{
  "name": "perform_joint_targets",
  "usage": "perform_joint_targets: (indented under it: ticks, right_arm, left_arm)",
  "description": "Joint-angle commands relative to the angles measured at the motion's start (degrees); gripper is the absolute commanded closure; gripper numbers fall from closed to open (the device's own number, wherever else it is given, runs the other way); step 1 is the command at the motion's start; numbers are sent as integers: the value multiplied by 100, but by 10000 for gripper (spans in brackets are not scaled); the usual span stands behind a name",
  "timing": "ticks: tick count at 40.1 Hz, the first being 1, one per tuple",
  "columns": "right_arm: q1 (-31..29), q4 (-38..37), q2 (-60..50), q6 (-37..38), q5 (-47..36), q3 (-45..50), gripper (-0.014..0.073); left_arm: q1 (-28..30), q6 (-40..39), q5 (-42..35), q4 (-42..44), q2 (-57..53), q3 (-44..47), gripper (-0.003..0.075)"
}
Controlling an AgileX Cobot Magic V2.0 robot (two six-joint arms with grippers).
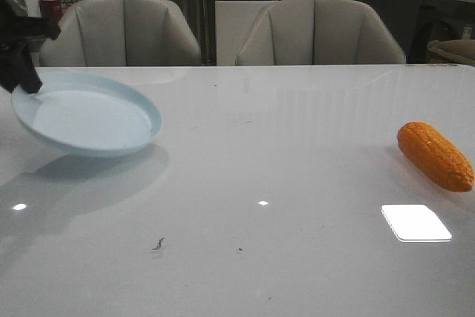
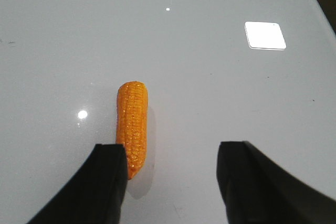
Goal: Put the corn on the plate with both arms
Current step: 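Grip the plate rim with the left gripper and slide it toward the table center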
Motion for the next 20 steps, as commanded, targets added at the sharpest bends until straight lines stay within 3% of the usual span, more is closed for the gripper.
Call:
perform_joint_targets:
  ticks: [1, 11, 20]
  right_arm:
    - [-34, -12, -31, -15, -415, -171, 106]
    - [-34, -12, -31, -15, -415, -171, 106]
    - [-34, -12, -31, -15, -415, -171, 106]
  left_arm:
    - [-15, -35, -38, -646, -335, -485, 630]
    - [-442, -35, -36, -1511, -335, -749, 631]
    - [-1093, -35, -262, -1547, -298, -749, 631]
